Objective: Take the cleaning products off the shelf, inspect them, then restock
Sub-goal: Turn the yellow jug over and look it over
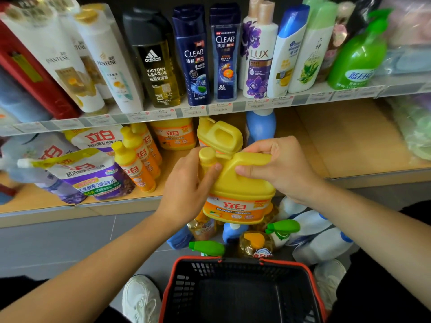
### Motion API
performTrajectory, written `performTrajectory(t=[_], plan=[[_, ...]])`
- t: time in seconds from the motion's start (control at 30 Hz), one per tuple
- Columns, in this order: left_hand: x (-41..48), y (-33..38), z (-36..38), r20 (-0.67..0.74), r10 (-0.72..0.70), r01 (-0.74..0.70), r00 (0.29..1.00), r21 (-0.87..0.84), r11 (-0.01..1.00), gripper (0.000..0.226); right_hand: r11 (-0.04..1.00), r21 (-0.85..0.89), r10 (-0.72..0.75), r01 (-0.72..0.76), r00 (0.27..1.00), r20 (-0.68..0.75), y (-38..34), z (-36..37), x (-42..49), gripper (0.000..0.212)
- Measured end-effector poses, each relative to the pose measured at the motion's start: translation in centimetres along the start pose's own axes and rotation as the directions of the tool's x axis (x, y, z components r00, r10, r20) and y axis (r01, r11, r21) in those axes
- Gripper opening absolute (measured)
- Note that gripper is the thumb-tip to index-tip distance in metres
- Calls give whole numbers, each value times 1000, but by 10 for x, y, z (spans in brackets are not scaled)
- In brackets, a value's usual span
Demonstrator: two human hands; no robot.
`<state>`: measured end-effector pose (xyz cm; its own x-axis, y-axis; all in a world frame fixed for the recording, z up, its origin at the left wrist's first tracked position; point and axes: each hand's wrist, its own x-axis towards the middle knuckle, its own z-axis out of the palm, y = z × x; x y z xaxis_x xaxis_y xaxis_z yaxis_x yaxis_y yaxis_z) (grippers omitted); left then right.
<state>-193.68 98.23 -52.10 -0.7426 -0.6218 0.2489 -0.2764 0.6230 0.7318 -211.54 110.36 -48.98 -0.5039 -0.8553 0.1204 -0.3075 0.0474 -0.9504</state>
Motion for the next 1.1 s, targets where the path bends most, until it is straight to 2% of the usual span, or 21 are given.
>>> performTrajectory(t=[0.07, 0.13, 0.23, 0.4, 0.47, 0.57, 0.67, 0.73, 0.83, 0.93, 1.03, 1.1], plan=[[1, 1, 2, 7, -1, 1, 1000, 78, 997, 48, 1000, -18, -10, 10, 1000, 15, -1, 1, -2, 30], [2, 1, 0, 37, 29, -32, 999, 77, 997, 46, 1000, 31, 2, -4, 999, 46, -2, 0, -3, 31], [6, -1, -9, 160, 57, -44, 986, -81, 996, 50, 987, 144, 60, -72, 995, 81, 1, -5, 0, 35], [13, 10, -25, 375, 38, 107, 926, -357, 928, 60, 948, 273, 115, -162, 977, 180, -1, -15, 6, 43], [15, 15, -32, 461, 66, 171, 885, -454, 875, 57, 932, 320, 97, -172, 967, 237, -4, -19, 7, 35], [18, 17, -42, 549, 120, 218, 827, -511, 832, 48, 915, 361, 65, -179, 950, 305, -9, -22, 9, 23], [14, 19, -40, 490, 114, 194, 864, -534, 823, 26, 924, 346, 49, -162, 949, 313, -11, -21, 8, 25], [8, 19, -35, 403, 103, 116, 909, -483, 868, 18, 948, 291, 44, -129, 959, 280, -11, -19, 6, 30], [-1, 13, -27, 280, 60, 34, 958, -318, 948, 29, 989, 138, 30, -58, 980, 198, -12, -13, 1, 37], [-4, 11, -20, 156, -1, 26, 988, -159, 987, 36, 1000, -5, 3, -3, 991, 133, -13, -7, -2, 43], [-3, 12, -14, 79, -21, 30, 997, -114, 993, 34, 996, -90, -19, 30, 992, 123, -13, -6, -3, 35], [-2, 11, -12, 32, -8, 11, 999, -107, 994, 31, 997, -77, -12, 20, 994, 108, -14, -7, -1, 32]])
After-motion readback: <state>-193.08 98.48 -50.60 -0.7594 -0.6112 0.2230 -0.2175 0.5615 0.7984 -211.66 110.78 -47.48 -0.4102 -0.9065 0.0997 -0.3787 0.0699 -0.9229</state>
